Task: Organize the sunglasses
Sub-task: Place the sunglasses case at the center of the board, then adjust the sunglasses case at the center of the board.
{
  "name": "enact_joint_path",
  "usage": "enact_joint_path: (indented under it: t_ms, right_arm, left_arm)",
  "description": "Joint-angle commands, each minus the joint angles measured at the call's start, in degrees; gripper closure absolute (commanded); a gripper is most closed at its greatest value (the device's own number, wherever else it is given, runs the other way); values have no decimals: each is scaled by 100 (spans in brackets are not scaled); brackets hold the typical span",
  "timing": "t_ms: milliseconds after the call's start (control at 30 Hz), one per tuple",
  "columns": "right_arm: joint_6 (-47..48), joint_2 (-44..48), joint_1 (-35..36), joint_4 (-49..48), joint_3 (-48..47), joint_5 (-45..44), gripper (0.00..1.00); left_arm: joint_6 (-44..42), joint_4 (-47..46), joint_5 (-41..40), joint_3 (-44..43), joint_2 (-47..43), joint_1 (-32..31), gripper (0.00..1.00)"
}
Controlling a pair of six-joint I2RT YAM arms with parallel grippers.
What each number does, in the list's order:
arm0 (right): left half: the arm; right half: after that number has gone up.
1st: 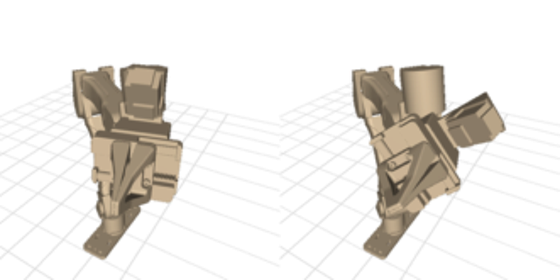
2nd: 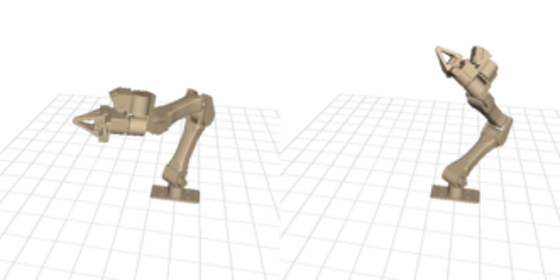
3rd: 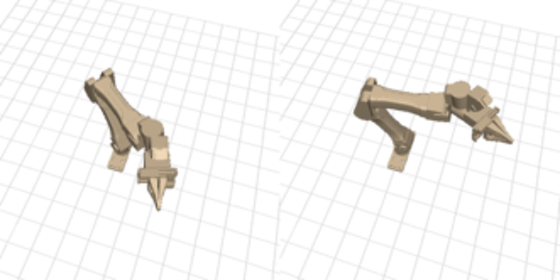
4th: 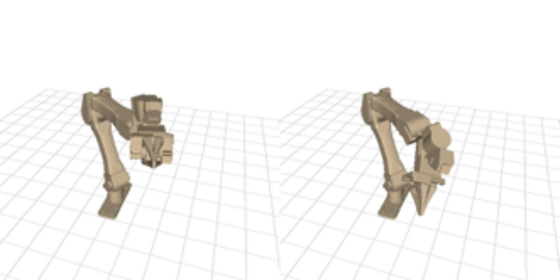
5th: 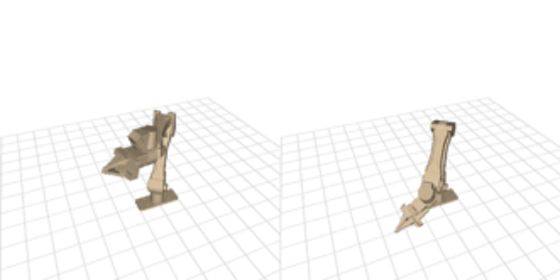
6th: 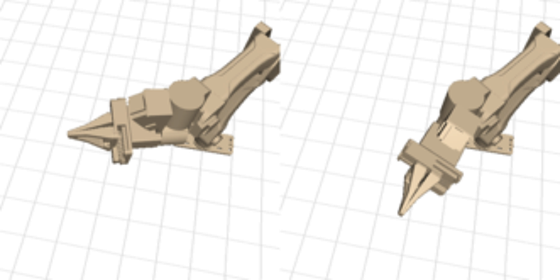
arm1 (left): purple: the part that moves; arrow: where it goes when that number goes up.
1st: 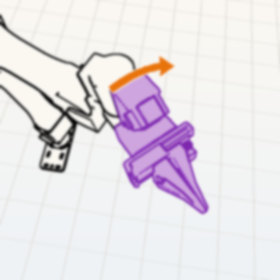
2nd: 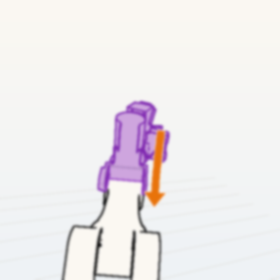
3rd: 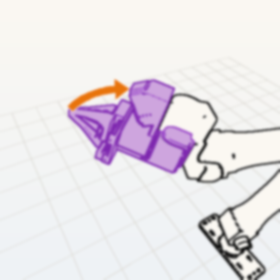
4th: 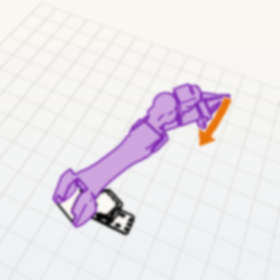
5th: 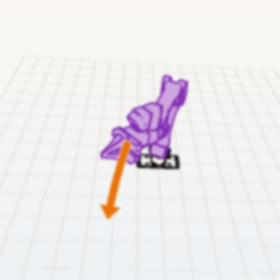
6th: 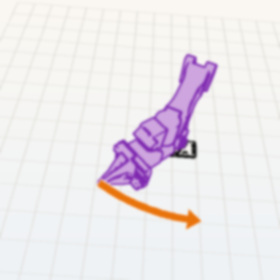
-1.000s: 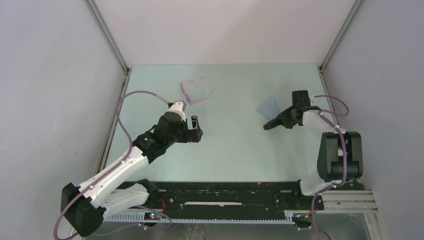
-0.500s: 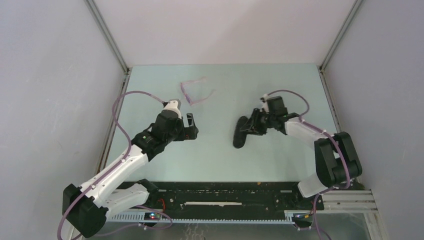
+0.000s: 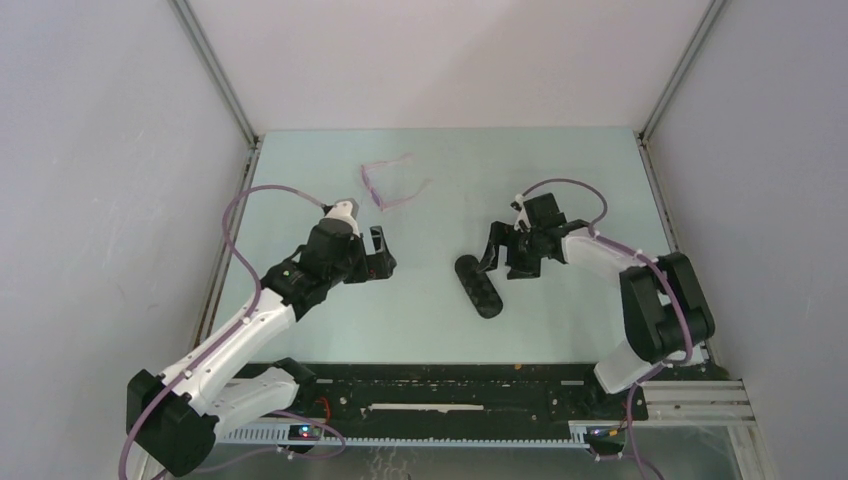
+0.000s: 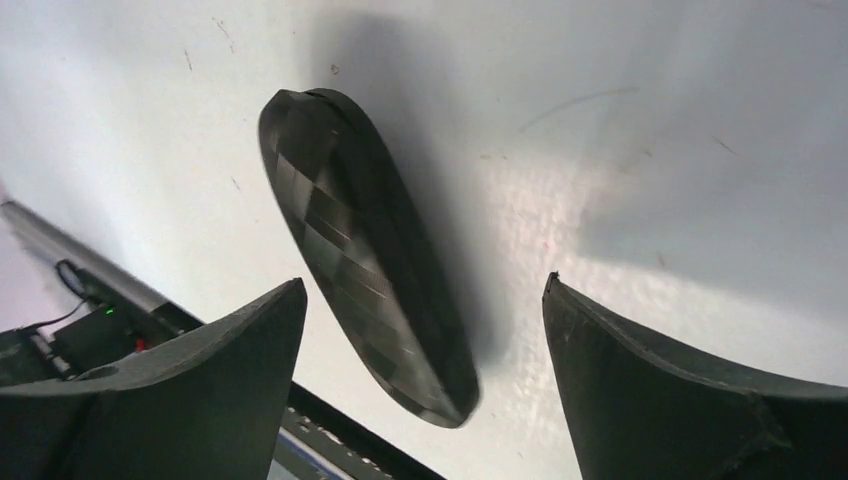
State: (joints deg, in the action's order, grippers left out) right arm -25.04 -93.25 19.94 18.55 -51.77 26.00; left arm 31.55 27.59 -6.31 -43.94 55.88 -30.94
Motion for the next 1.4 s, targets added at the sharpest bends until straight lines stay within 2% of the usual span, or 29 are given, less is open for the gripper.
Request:
enact_joint_path:
  t_ms: [0, 100, 233, 367, 633, 767, 933, 1167, 1367]
  right_arm:
    - [438, 886, 307, 761, -345, -1347, 1]
    - [461, 1077, 769, 860, -363, -2045, 0]
    - [566, 937, 1218, 846, -369, -2386, 0]
    - [516, 749, 1191, 817, -395, -2234, 0]
    - [309, 94, 987, 385, -395, -1308, 0]
    - [-5, -47, 1294, 117, -394, -959, 1]
    - [-256, -81, 1731, -4, -467, -973, 1]
    - [-225, 271, 1483, 373, -461, -1078, 0]
    - [-497, 1433, 553, 571, -44, -1259, 0]
  left_arm:
    - [28, -7, -14, -407, 48, 26, 0]
    - [61, -5, -85, -478, 118, 33, 0]
    - [55, 9, -42, -543, 169, 36, 0]
    - [62, 14, 10, -505, 111, 35, 0]
    - [230, -27, 172, -380, 218, 33, 0]
    - [312, -61, 249, -365, 362, 30, 0]
    - [341, -188, 378, -358, 611, 14, 0]
    - [440, 33, 278, -843, 1525, -403, 0]
    - [714, 511, -657, -1647, 2325, -1153, 0]
